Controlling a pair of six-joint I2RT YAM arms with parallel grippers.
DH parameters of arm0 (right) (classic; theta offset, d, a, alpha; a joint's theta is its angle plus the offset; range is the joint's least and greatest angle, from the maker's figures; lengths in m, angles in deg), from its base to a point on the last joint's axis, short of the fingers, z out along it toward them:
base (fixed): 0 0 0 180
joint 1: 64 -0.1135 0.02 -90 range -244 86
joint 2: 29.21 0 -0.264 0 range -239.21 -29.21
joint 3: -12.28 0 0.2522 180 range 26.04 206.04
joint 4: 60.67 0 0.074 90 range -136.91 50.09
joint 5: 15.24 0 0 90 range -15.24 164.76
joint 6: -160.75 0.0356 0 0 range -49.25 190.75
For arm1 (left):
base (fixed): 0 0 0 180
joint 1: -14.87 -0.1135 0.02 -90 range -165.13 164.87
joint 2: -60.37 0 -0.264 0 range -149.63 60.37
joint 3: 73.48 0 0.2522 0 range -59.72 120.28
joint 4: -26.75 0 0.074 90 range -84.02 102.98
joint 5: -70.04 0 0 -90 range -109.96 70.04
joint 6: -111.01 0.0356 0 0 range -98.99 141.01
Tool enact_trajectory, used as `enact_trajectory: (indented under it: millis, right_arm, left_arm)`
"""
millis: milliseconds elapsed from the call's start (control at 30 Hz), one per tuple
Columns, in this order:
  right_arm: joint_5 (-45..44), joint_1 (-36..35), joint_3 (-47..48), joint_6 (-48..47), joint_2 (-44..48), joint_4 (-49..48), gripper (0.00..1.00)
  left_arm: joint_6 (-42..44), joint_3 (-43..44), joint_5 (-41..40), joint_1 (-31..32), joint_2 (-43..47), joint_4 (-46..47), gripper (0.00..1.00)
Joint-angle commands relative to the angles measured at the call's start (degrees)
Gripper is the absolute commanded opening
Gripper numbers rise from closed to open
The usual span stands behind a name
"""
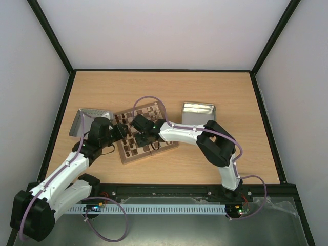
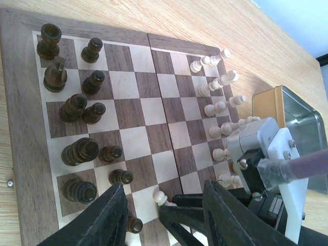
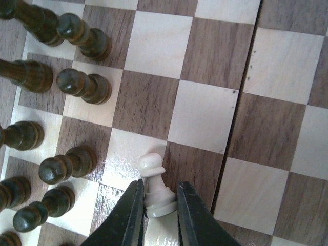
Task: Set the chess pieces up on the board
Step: Pick up the chess piece from the chessboard, then place the chess piece on the chessboard.
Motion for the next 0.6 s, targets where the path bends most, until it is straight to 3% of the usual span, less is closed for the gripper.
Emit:
enact_trajectory:
  millis: [0,200,567]
  right_arm:
    - [-2.6,-0.2,0.4,-0.4,-1.0,-1.3,0.11]
    - [-3.5,-0.3,-5.4,0.2,3.9,-7.7,0.07]
    - [-0.7,-0.2,-26.0,-3.4,23.7,-35.4,0.06]
  left_arm:
    - [-0.3,1.2,1.4,-0.4,0.8,-0.7,0.43]
    - [-2.0,0.5,6.8,-0.5,0.5,1.2,0.48]
    - [-9.5,1.3,31.8,-3.1,-5.6,10.0,0.6]
